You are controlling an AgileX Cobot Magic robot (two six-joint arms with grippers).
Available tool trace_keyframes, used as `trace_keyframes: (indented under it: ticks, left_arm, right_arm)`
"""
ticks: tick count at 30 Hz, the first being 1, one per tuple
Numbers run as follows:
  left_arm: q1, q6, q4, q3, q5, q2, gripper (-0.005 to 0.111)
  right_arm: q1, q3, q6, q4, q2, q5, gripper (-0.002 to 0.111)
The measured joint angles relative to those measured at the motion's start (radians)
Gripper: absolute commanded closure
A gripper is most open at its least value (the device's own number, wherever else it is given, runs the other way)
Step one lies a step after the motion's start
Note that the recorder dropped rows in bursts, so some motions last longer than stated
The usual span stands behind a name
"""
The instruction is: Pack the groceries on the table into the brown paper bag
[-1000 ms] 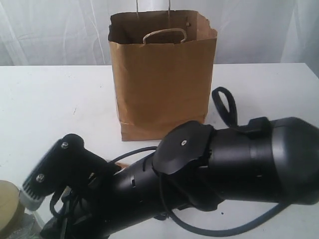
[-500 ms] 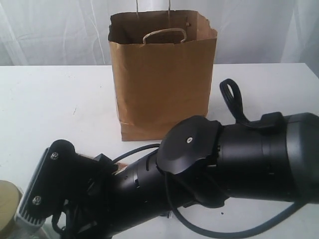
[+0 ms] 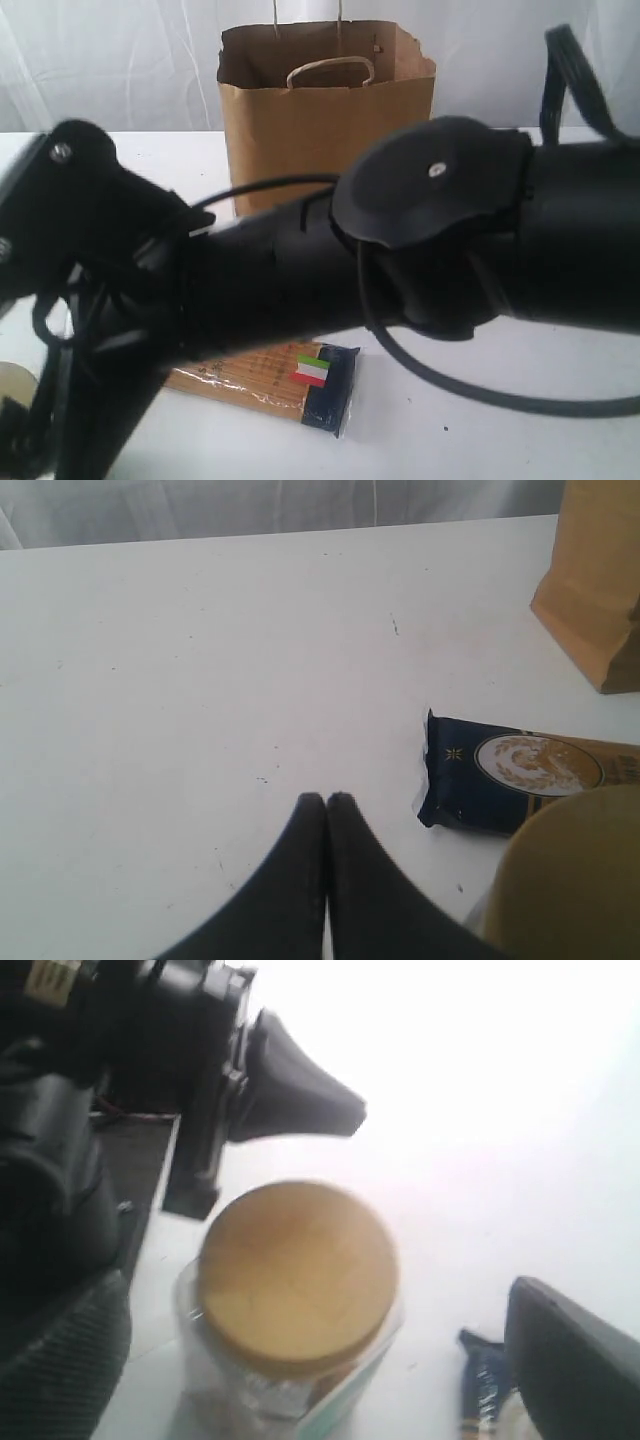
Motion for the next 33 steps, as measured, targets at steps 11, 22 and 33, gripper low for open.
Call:
trace_keyframes:
  ticks: [11,22,33]
  left_arm:
    - [0.000,0.000,0.000,0.000,0.000,0.000,0.107]
    - [0.000,0.002,0.000,0.000,0.000,0.000,0.107]
    - [0.000,-0.047,-0.059,0.000,-0.169,0.000,0.107]
  right_arm:
    - [0.000,-0.097,-0.021,-0.002,0.103,-0.071,0.019]
    - [0.000,-0.110,0.074,-0.002,0.103,-0.133,0.024]
    - [0.000,-0.110,0.163,-0.052,0.040,-0.156,0.091]
